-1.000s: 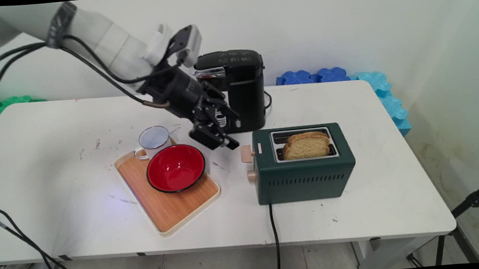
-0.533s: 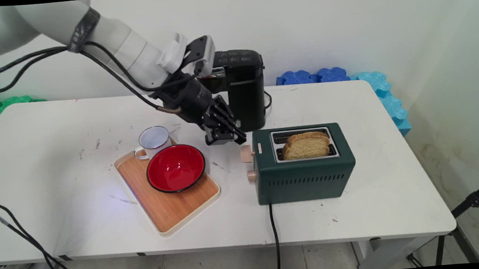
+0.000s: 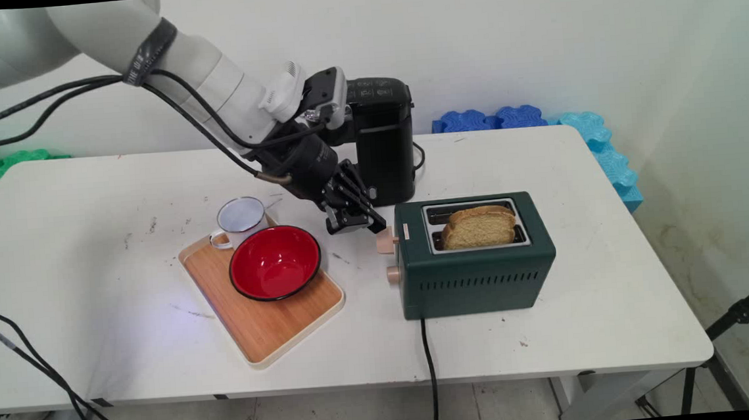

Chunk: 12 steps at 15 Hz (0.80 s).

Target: Press the toaster switch

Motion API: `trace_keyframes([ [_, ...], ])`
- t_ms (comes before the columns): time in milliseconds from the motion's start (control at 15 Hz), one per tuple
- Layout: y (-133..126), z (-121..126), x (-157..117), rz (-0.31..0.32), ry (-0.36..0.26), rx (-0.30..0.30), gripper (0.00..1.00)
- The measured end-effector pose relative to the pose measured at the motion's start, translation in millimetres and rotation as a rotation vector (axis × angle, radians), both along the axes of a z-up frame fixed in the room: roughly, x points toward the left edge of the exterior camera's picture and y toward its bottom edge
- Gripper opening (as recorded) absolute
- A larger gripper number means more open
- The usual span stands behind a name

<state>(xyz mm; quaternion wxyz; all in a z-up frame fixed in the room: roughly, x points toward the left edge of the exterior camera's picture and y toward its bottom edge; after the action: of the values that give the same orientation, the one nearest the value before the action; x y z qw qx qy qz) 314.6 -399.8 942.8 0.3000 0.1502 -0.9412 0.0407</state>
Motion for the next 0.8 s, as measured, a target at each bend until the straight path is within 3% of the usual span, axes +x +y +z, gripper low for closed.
trace_keyframes([
  [800, -3.1, -21.3, -4.1, 0.028, -0.021, 0.02, 0.0],
])
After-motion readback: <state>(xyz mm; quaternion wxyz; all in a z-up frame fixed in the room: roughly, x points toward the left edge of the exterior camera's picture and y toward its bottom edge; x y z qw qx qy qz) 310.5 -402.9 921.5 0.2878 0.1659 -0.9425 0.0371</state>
